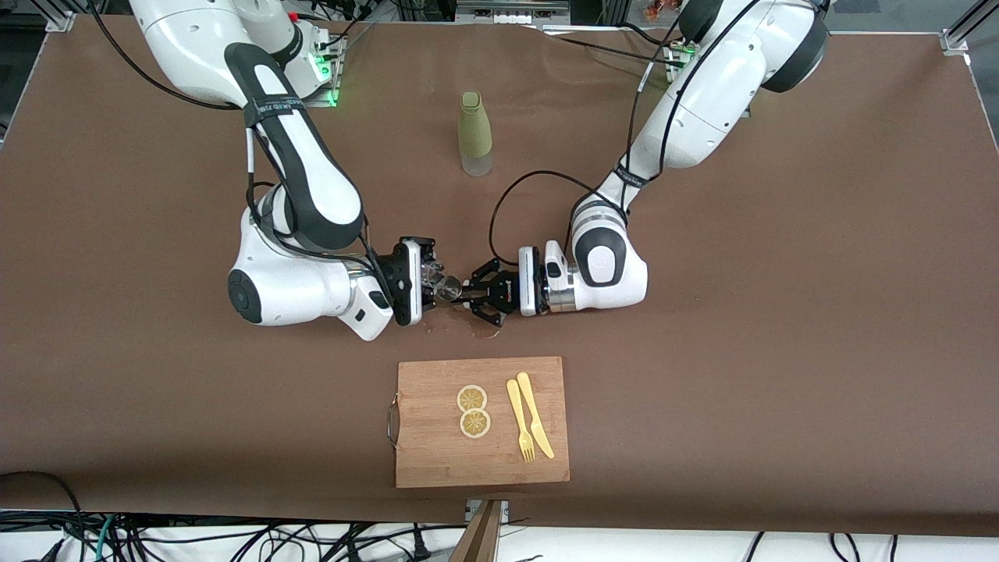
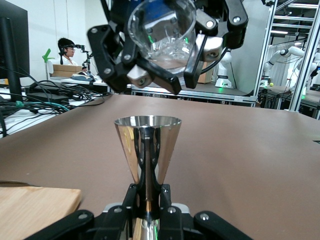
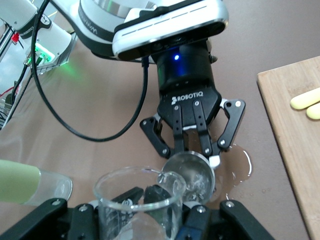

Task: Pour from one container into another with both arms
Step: 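Tilt the glass with the right gripper, pouring into the held jigger, then carry the glass back with the right gripper while the left gripper returns the jigger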

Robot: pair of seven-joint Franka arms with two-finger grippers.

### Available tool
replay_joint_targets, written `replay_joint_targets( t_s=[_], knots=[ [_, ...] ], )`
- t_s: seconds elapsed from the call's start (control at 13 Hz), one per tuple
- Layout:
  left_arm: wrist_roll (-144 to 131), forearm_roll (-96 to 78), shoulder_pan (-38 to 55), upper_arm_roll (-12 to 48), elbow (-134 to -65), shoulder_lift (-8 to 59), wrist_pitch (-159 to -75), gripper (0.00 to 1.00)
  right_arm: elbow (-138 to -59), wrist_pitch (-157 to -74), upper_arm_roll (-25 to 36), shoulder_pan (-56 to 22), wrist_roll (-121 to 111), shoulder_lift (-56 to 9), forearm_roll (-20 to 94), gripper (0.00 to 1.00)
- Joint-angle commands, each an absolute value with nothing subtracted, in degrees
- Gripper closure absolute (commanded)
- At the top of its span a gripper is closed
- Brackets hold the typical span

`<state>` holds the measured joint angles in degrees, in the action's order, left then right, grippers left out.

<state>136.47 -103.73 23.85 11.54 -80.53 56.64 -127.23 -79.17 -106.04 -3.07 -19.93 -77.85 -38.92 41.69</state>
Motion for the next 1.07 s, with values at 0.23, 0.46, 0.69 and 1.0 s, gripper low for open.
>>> replay_joint_targets(
  t_s=[0.23,0.46,0.69,1.0],
  knots=[
    [140.1,-105.8,21.3,11.8,-82.7,54.5,-127.8,1.00,-78.7,-97.1,-3.2,-14.1,-90.4,-38.1,46.7,1.00],
    [140.2,-105.7,19.7,11.8,-83.5,54.1,-127.4,1.00,-78.7,-87.7,-3.0,-7.2,-100.4,-38.4,48.0,1.00],
    [142.5,-103.4,15.6,11.8,-88.3,51.5,-122.7,1.00,-79.8,-79.3,-2.9,0.2,-110.8,-39.1,47.9,1.00],
    [142.8,-94.5,7.0,11.7,-93.1,50.3,-112.3,1.00,-81.7,-75.2,-2.8,6.1,-122.5,-41.9,44.5,1.00]
  ],
)
